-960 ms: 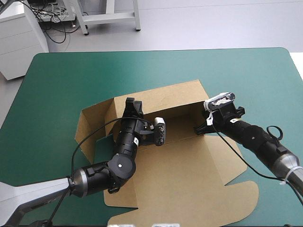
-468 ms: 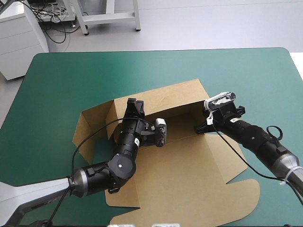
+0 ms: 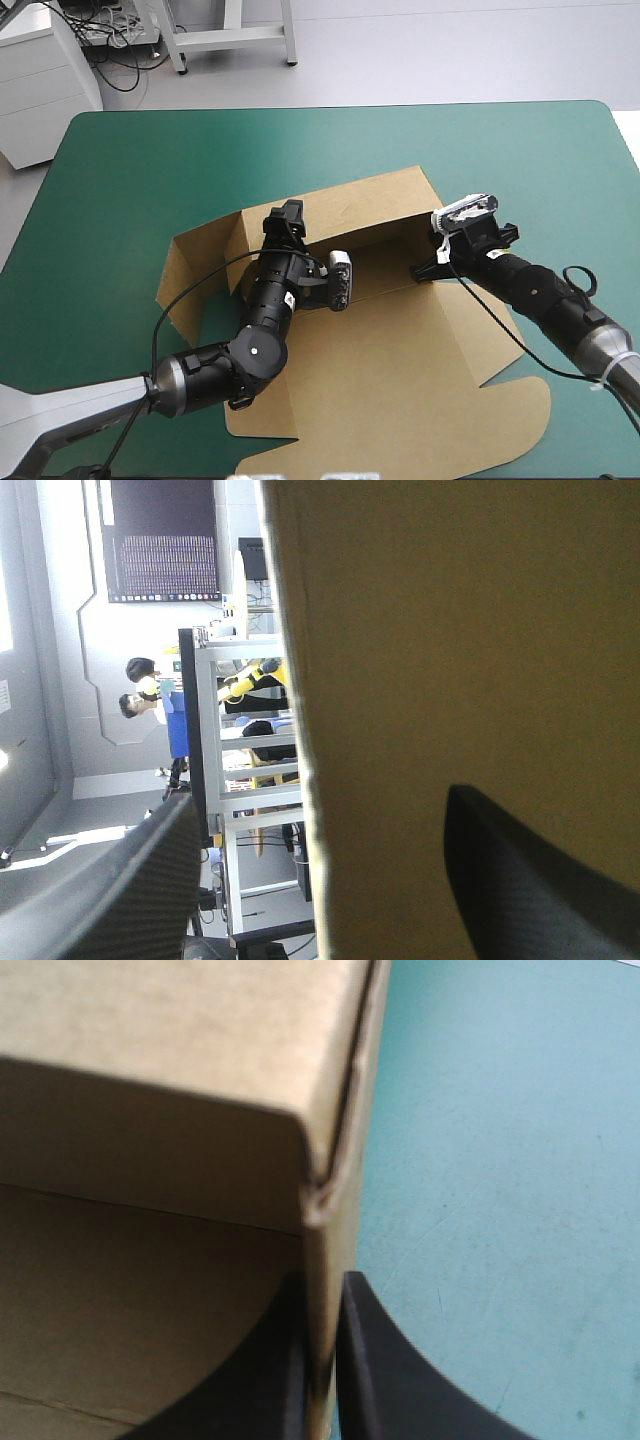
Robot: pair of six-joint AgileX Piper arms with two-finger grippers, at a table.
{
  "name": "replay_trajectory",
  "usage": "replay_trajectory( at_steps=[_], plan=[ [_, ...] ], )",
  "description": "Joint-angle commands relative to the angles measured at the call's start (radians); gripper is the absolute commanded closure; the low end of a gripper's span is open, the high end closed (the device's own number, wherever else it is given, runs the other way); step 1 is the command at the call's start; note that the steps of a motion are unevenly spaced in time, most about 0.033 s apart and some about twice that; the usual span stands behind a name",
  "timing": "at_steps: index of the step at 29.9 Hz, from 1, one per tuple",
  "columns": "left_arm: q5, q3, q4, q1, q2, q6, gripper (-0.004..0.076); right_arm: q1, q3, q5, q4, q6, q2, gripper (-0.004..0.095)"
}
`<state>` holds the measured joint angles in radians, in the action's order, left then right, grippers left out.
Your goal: Fold the box
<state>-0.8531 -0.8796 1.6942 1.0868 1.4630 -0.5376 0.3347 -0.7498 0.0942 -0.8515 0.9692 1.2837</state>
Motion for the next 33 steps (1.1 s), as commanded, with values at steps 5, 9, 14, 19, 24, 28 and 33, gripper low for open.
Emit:
replay_trajectory(
  at_steps=[5,9,14,19,24,28,33],
  plan=[
    [-0.143,-0.030,0.097,0.095,-0.031,-0.017,0.0253,0.002,-0.080,-0.072,-0.016,0.001,0.051,0.0929],
    [-0.203,-0.030,0.097,0.153,-0.031,-0.015,0.0254,0.002,-0.132,-0.079,-0.018,-0.001,0.107,0.0929],
    [-0.261,-0.030,0.097,0.216,-0.031,-0.015,0.0255,0.002,-0.201,-0.079,-0.018,-0.003,0.157,0.0929],
    [-0.285,-0.030,0.093,0.246,-0.031,-0.015,0.0372,0.000,-0.251,-0.074,-0.020,-0.003,0.187,0.0930],
    [-0.258,-0.031,-0.012,0.264,-0.035,0.134,0.0725,0.000,-0.265,-0.051,-0.026,-0.003,0.200,0.0930],
    [-0.188,-0.088,-0.225,0.262,-0.042,0.307,0.0731,0.000,-0.265,-0.043,-0.026,-0.003,0.200,0.0930],
    [-0.088,-0.278,-0.624,0.170,-0.061,0.592,0.0731,0.000,-0.265,-0.035,-0.026,-0.003,0.200,0.0930]
  ],
)
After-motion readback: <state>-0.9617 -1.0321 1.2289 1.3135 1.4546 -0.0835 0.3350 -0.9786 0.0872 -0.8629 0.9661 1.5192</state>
